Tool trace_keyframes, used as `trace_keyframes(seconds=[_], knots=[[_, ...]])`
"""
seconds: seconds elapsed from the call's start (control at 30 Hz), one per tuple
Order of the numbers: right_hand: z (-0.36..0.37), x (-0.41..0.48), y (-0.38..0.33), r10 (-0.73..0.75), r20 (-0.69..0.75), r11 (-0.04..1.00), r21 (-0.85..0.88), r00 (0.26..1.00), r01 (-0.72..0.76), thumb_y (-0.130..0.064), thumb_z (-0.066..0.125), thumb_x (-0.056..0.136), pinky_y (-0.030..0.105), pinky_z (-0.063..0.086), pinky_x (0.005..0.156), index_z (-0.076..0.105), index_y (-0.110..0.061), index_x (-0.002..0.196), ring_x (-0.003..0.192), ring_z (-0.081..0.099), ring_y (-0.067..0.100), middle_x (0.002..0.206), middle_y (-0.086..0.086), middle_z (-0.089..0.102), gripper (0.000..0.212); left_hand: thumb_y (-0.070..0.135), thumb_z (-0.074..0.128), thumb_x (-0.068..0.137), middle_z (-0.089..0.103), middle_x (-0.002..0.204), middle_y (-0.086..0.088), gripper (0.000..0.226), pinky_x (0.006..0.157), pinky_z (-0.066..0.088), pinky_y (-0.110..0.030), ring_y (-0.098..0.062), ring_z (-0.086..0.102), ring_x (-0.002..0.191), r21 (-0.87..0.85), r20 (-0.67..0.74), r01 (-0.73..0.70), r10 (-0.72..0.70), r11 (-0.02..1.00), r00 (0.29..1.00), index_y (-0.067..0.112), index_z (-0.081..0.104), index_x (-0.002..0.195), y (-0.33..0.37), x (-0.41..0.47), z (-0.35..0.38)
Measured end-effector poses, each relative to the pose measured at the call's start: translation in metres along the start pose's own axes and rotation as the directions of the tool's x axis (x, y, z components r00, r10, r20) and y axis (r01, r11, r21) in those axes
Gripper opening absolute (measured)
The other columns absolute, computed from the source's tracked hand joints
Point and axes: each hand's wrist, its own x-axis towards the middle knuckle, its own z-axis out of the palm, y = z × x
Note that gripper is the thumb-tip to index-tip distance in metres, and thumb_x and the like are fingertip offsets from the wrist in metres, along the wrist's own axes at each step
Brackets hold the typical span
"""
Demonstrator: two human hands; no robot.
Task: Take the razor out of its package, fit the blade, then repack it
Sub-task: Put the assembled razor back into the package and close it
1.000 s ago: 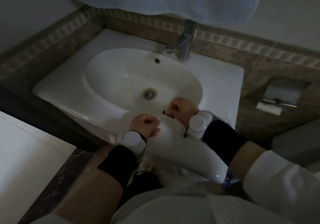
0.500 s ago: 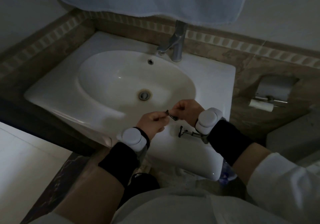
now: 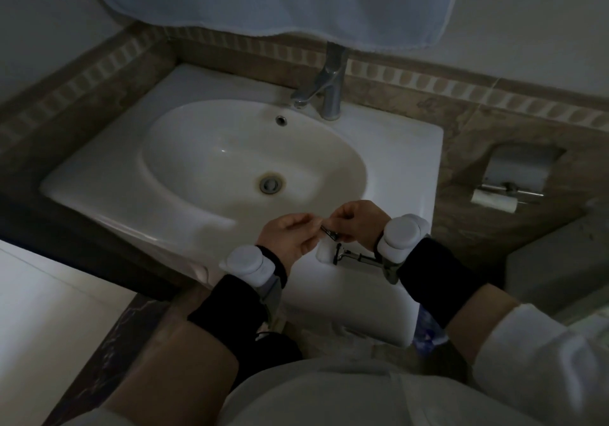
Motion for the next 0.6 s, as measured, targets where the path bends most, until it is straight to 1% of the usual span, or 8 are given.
trace_keyframes(seconds=[0.07,0.13,0.2,0.27,0.33,0.4,0.5,0.6], knots=[[-0.002,-0.001,0.002,0.017,-0.021,0.999,0.048,1.000,-0.016,-0.018,0.064,0.082,0.008,0.044,0.046,0.057,-0.018,0.059,0.053,0.051,0.009,0.058,-0.001,0.056,0.023,0.002,0.057,0.081,0.067,0.077,-0.003,0.011,0.055,0.053,-0.012,-0.005,0.068,0.060,-0.053,0.044,0.016,-0.013,0.998,0.999,0.012,0.062,0.084,-0.001,-0.001,0.000],[-0.004,-0.001,0.004,0.033,-0.039,0.997,0.078,0.999,-0.030,-0.017,0.064,0.082,0.009,0.044,0.045,0.056,-0.019,0.057,0.051,0.051,0.008,0.057,0.000,0.056,0.026,0.001,0.056,0.082,0.071,0.070,0.002,0.014,0.056,0.054,-0.013,-0.005,0.068,0.062,-0.065,0.067,0.034,-0.030,0.997,0.997,0.012,0.062,0.085,-0.001,-0.002,0.000],[-0.005,-0.001,0.005,0.043,-0.050,0.993,0.110,0.998,-0.037,-0.016,0.064,0.082,0.007,0.043,0.043,0.056,-0.018,0.056,0.045,0.051,0.004,0.056,0.000,0.056,0.026,-0.001,0.055,0.082,0.072,0.067,0.002,0.015,0.056,0.055,-0.014,-0.006,0.069,0.061,-0.069,0.072,0.051,-0.046,0.996,0.996,0.011,0.062,0.086,-0.001,-0.002,0.002],[-0.005,-0.001,0.005,0.054,-0.055,0.992,0.119,0.997,-0.047,-0.016,0.064,0.081,0.007,0.042,0.042,0.056,-0.018,0.057,0.043,0.051,0.002,0.056,0.000,0.056,0.026,-0.002,0.054,0.082,0.069,0.075,-0.003,0.015,0.056,0.056,-0.016,-0.008,0.069,0.060,-0.075,0.072,0.049,-0.043,0.996,0.996,0.009,0.062,0.086,0.000,-0.001,0.004],[-0.004,-0.001,0.005,0.067,-0.066,0.994,0.091,0.996,-0.061,-0.018,0.064,0.081,0.009,0.042,0.045,0.056,-0.018,0.057,0.048,0.050,0.007,0.056,0.000,0.055,0.026,-0.004,0.054,0.081,0.067,0.078,-0.006,0.016,0.056,0.056,-0.017,-0.009,0.069,0.060,-0.069,0.068,0.035,-0.030,0.997,0.997,0.010,0.063,0.085,0.001,-0.001,0.006],[-0.005,-0.001,0.005,0.083,-0.085,0.993,0.086,0.993,-0.075,-0.019,0.064,0.081,0.012,0.042,0.047,0.055,-0.019,0.056,0.050,0.048,0.008,0.056,0.000,0.055,0.027,-0.006,0.054,0.081,0.069,0.073,-0.005,0.017,0.055,0.056,-0.018,-0.010,0.069,0.060,-0.064,0.065,0.025,-0.021,0.998,0.998,0.009,0.064,0.083,0.000,0.001,0.008],[-0.006,-0.001,0.004,0.100,-0.108,0.993,0.072,0.989,-0.093,-0.020,0.064,0.081,0.017,0.040,0.051,0.055,-0.019,0.055,0.050,0.046,0.009,0.056,0.001,0.054,0.027,-0.005,0.055,0.080,0.072,0.060,0.002,0.016,0.054,0.056,-0.018,-0.010,0.069,0.059,-0.050,0.055,0.019,-0.016,0.999,0.998,0.008,0.064,0.081,0.000,0.002,0.010],[-0.005,0.000,0.004,0.111,-0.117,0.991,0.085,0.987,-0.101,-0.020,0.063,0.081,0.016,0.040,0.050,0.055,-0.018,0.055,0.051,0.045,0.010,0.056,0.001,0.052,0.028,-0.005,0.055,0.080,0.072,0.059,0.003,0.016,0.055,0.056,-0.018,-0.010,0.069,0.058,-0.054,0.048,0.008,-0.005,0.999,0.999,0.008,0.064,0.080,0.000,0.002,0.012]])
